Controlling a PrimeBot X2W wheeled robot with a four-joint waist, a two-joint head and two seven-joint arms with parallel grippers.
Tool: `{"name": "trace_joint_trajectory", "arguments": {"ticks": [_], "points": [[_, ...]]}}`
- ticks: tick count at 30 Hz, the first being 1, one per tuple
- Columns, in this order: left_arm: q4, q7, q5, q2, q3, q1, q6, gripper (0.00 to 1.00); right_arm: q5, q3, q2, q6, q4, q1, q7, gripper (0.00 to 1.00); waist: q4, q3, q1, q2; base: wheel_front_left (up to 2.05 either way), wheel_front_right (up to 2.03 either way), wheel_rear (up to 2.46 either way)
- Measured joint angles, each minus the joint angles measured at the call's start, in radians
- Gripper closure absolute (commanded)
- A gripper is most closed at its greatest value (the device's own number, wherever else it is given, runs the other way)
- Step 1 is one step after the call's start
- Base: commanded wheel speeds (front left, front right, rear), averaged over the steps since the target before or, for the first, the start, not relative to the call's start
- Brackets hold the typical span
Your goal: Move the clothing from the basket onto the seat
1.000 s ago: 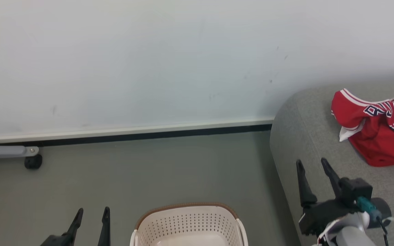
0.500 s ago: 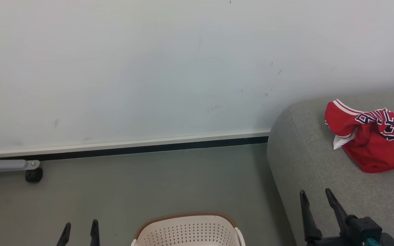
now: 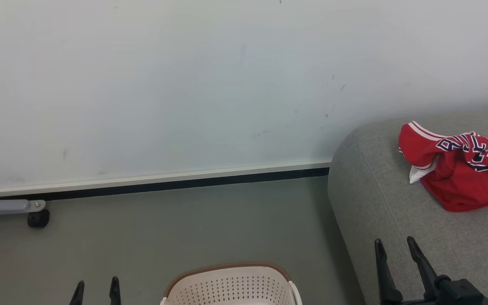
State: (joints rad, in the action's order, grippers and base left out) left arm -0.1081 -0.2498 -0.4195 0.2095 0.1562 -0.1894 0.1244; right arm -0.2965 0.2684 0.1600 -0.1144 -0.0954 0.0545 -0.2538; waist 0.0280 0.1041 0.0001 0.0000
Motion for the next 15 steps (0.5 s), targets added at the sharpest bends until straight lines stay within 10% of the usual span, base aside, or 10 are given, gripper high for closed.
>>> {"name": "trace_joint_trajectory", "arguments": {"ticks": [15], "points": [[0.011, 0.000, 0.016, -0.006, -0.009, -0.006, 0.000, 0.00, 0.011, -0.003, -0.002, -0.001, 0.035, 0.023, 0.000, 0.00, -0.001, -0.003, 0.0000, 0.0000, 0.00, 0.00, 0.00]]}}
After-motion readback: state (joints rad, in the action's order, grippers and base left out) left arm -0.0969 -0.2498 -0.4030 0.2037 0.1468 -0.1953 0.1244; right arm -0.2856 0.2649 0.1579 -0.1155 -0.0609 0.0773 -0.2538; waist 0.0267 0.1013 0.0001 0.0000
